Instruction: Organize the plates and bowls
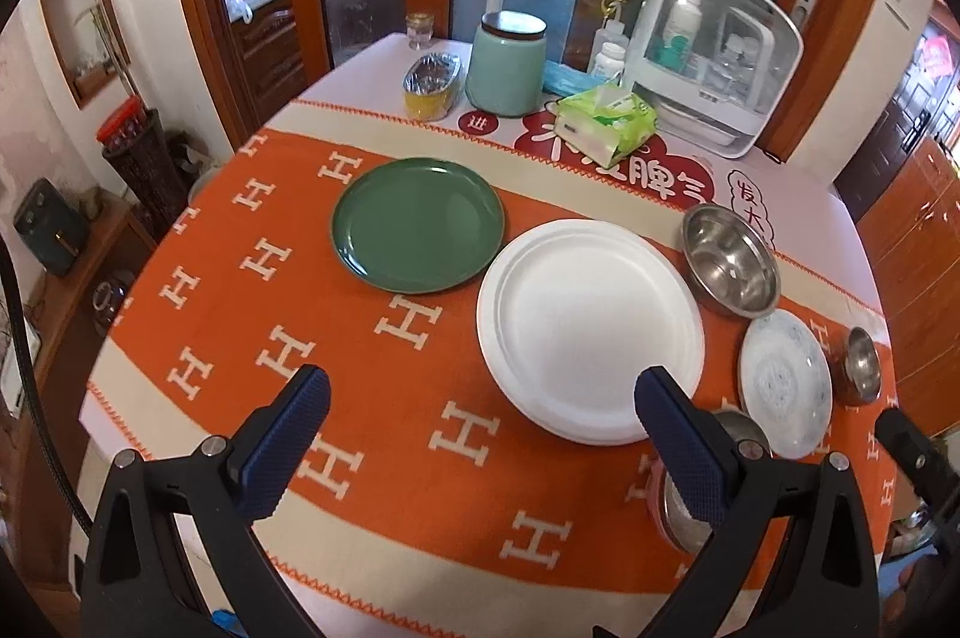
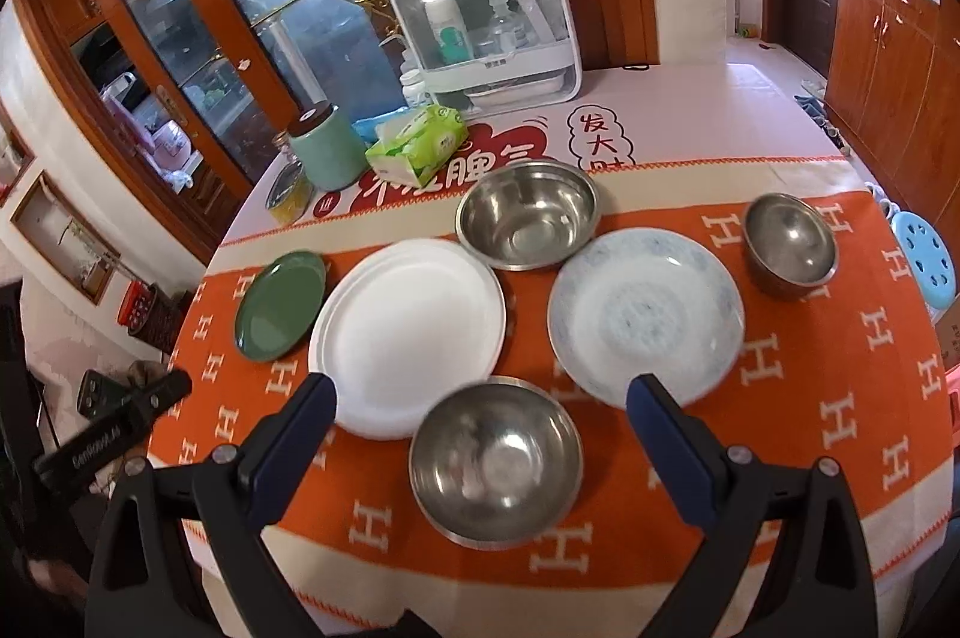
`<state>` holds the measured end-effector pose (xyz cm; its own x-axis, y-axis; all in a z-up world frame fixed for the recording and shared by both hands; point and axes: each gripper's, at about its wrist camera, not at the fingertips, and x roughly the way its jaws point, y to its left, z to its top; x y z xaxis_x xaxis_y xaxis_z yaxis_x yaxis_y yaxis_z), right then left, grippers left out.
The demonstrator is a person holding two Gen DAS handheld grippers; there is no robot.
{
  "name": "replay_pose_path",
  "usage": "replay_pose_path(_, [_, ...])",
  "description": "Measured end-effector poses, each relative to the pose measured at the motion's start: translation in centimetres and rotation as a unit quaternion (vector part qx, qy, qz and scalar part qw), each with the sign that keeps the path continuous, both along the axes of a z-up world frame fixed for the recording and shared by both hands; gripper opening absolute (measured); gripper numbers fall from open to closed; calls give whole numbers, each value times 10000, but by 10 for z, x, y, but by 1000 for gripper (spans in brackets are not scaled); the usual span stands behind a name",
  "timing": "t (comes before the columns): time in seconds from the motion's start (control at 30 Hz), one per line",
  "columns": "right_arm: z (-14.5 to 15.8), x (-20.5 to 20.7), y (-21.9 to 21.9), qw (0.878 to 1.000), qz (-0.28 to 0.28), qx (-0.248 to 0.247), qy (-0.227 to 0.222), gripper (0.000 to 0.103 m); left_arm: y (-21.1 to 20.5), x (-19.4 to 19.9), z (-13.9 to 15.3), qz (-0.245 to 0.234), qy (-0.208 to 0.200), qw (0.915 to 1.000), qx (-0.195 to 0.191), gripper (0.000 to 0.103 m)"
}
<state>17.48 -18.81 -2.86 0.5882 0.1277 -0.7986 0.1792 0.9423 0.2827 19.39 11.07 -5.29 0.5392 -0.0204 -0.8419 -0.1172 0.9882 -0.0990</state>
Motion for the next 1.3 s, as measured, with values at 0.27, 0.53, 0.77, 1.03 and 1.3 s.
replay_pose_path(0.27, [-31, 48, -1, 9987, 89, 400, 288, 90, 15, 39, -37, -19, 255, 9995, -209, 102])
replay_pose_path(0.53, [-80, 80, -13, 9915, 5, 914, 922, 70, 21, 76, -82, -67, 829, 9946, -618, 99])
replay_pose_path(0.77, [-120, 98, -19, 9794, -38, 1402, 1450, 48, 24, 100, -123, 19, 1273, 9867, -1011, 87])
replay_pose_path(1.03, [-150, 111, -21, 9706, -86, 1609, 1788, 39, 18, 120, -153, -74, 1503, 9803, -1276, 76])
replay_pose_path(1.3, [-167, 122, -19, 9643, -32, 1702, 2029, 29, 11, 132, -163, -235, 1429, 9783, -1482, 63])
